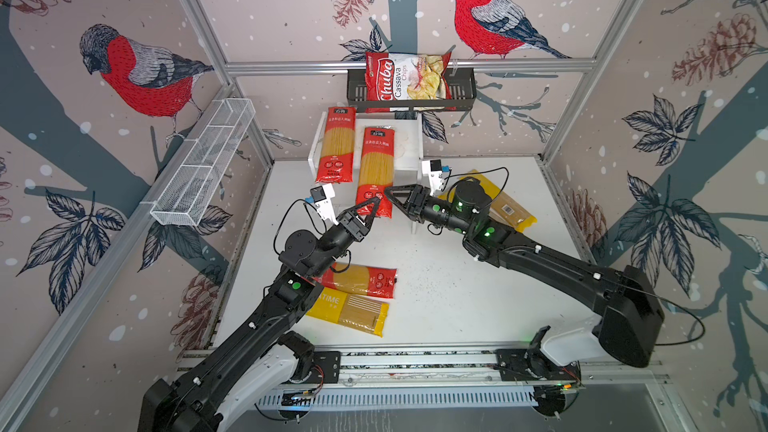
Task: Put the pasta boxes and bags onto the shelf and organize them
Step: 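Stand the red bag on the shelf beside the first bag with both grippers steadying it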
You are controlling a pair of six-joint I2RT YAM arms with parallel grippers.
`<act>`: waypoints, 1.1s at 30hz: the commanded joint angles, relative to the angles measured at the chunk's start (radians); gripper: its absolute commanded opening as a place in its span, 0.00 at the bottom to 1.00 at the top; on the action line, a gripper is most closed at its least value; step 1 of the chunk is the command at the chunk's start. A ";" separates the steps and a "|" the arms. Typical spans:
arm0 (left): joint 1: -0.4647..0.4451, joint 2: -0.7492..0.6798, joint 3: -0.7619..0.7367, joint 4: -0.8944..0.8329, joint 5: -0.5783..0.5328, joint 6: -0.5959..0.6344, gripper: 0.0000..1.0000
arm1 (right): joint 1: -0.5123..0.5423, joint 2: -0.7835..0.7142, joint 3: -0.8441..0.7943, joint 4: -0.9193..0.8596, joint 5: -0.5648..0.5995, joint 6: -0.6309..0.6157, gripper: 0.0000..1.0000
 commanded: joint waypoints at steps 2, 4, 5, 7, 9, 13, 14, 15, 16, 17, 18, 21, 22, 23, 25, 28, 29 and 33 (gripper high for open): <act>0.007 0.020 0.021 0.074 -0.040 0.022 0.29 | 0.013 -0.008 -0.008 0.023 -0.024 -0.026 0.45; 0.007 0.029 0.026 0.082 -0.046 0.024 0.28 | 0.014 -0.011 -0.006 0.032 -0.026 -0.026 0.41; 0.009 0.034 0.027 0.084 -0.048 0.025 0.28 | 0.015 -0.010 -0.003 0.036 -0.027 -0.025 0.38; 0.008 0.041 0.027 0.091 -0.048 0.026 0.28 | 0.018 -0.007 0.004 0.038 -0.026 -0.021 0.31; 0.009 0.043 0.025 0.094 -0.046 0.027 0.29 | 0.018 -0.005 0.004 0.041 -0.013 -0.015 0.24; 0.009 0.029 0.022 0.082 -0.057 0.036 0.37 | 0.014 0.008 0.022 0.048 -0.006 -0.005 0.15; 0.008 0.022 0.021 0.077 -0.059 0.043 0.40 | 0.013 0.013 0.028 0.051 -0.003 -0.003 0.13; 0.009 0.013 0.026 0.063 -0.064 0.056 0.43 | 0.010 0.021 0.036 0.052 -0.003 0.001 0.12; 0.007 0.006 0.027 0.050 -0.070 0.064 0.46 | 0.007 0.026 0.044 0.054 -0.004 0.004 0.11; 0.009 -0.003 0.027 0.036 -0.076 0.071 0.48 | 0.003 0.034 0.052 0.058 -0.006 0.007 0.10; 0.008 -0.013 0.023 0.024 -0.084 0.075 0.51 | 0.000 0.042 0.062 0.058 -0.006 0.011 0.09; 0.008 -0.041 0.016 -0.013 -0.102 0.094 0.59 | -0.010 0.070 0.100 0.057 -0.014 0.019 0.07; 0.008 -0.050 0.014 -0.026 -0.108 0.102 0.61 | -0.012 0.082 0.114 0.055 -0.016 0.021 0.07; 0.008 -0.062 0.016 -0.048 -0.117 0.116 0.63 | -0.015 0.094 0.129 0.054 -0.019 0.025 0.06; 0.008 -0.087 0.022 -0.117 -0.146 0.149 0.66 | -0.016 0.117 0.158 0.054 -0.020 0.025 0.06; 0.008 -0.132 0.028 -0.246 -0.209 0.207 0.69 | -0.019 0.149 0.195 0.049 -0.020 0.025 0.05; 0.009 -0.154 0.016 -0.270 -0.222 0.220 0.69 | -0.022 0.160 0.208 0.046 -0.020 0.025 0.04; 0.008 -0.225 -0.035 -0.313 -0.246 0.215 0.70 | -0.026 0.197 0.256 0.023 -0.024 0.015 0.03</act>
